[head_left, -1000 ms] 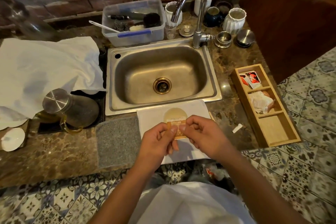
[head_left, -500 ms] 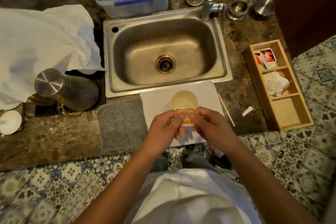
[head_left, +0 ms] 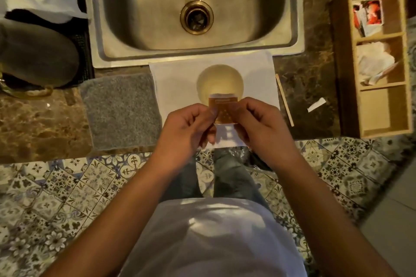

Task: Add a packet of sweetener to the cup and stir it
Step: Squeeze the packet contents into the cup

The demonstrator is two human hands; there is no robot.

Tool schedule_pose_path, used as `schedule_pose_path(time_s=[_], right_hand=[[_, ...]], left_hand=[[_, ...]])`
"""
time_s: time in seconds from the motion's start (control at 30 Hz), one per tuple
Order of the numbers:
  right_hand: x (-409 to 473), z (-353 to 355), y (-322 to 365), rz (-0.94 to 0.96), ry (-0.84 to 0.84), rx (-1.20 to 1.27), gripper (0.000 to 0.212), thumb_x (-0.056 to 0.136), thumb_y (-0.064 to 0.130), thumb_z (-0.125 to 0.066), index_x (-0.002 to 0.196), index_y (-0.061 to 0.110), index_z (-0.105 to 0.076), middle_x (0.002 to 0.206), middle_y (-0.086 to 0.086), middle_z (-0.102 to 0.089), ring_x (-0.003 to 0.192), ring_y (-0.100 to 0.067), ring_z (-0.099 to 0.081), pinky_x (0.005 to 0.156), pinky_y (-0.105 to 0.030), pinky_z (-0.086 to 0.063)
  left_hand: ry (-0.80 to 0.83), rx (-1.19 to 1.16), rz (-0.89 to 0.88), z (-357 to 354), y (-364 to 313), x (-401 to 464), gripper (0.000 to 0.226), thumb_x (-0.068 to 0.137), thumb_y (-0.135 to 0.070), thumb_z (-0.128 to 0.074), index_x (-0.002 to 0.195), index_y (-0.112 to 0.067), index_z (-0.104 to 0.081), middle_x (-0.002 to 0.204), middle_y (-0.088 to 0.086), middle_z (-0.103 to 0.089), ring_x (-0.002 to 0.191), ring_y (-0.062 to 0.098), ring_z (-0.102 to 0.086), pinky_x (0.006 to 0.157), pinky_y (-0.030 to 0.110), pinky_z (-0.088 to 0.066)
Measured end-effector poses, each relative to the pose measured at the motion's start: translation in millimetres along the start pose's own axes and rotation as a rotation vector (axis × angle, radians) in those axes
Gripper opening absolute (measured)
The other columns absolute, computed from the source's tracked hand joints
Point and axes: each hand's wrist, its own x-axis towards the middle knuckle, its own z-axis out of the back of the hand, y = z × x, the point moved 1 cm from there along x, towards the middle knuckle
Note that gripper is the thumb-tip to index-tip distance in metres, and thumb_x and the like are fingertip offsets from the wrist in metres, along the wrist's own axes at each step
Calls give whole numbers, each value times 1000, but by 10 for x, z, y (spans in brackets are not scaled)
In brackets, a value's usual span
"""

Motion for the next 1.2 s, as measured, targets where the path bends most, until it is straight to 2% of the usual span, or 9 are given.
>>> schedule_pose_path(time_s=[0.13,0.3,0.5,0.73,0.9,1.2], right_hand=[[-9,61,-25,-45,-15,95,36,105,19,-53,83,-9,-58,48,8,-47,42,-5,-38,44,-17,-32],[-13,47,-44,-59,-14,92,33,105,14,-52,83,-9,-60,47,8,-48,42,-2,-39,45,-15,-32],[-31,28,-81,-55,3,54,31,105,17,-53,85,-5,-62,51,9,-51,45,-4,-43,48,-19,-35],[-11,72,-139,-1,21,-41,30,105,16,-54,85,-5,-61,57,8,-53,49,-4,-46,53,-21,-37],[-14,56,-170,-9,20,-64,27,105,11,-53,83,-3,-61,56,9,-54,49,-3,-46,53,-19,-37],[-61,7,-109,-60,24,59,35,105,16,-52,78,-5,-60,48,9,-49,42,-2,-39,45,-14,-33]], left_hand=[[24,-19,15,-68,-48,12,29,102,-18,-53,81,1,-64,56,6,-57,47,14,-42,47,23,-35],[41,-39,1,-57,-5,-15,27,102,-13,-51,78,-7,-63,55,5,-58,45,10,-44,47,22,-36],[-2,-76,39,-106,72,-6,25,102,-12,-48,85,2,-61,56,7,-56,43,9,-45,46,19,-36],[-25,-38,6,-153,118,5,36,103,-13,-49,85,16,-57,57,11,-54,44,9,-44,45,18,-36],[-38,12,6,-126,163,7,34,102,-15,-52,70,-5,-59,49,1,-55,41,9,-39,44,18,-32],[-56,-36,43,-120,158,25,37,101,-15,-54,65,-9,-59,47,2,-54,41,12,-38,43,20,-30]])
